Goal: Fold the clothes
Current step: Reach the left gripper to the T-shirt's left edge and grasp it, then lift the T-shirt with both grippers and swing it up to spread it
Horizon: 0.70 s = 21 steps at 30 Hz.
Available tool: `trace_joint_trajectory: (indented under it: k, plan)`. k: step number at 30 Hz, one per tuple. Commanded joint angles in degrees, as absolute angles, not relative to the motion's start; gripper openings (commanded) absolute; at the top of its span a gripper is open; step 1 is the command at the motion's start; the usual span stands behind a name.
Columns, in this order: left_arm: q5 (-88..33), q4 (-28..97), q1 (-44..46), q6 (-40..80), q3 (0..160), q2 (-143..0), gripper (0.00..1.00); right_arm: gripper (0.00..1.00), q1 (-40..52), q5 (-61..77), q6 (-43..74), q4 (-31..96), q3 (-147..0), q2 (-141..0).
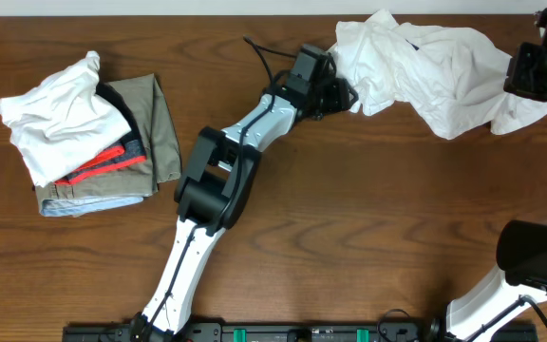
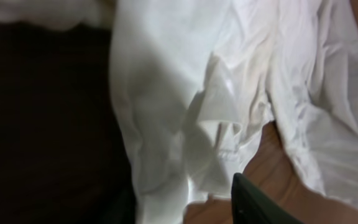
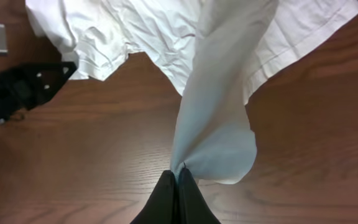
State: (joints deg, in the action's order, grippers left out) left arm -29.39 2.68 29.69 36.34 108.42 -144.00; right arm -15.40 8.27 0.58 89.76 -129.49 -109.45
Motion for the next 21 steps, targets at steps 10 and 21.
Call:
trace_joint_trajectory:
  k: [10,21]
  plan:
    - [-25.85,-5.08,30.13,35.62,106.41,-149.71,0.29,0.01,-14.28,8.36,-0.54,89.84,-130.28,-108.01]
    - [-31.24,-1.08,27.53,28.12,106.43,-145.32,0.06,0.01,-14.28,8.29,-0.99,89.8,-130.28,-108.01]
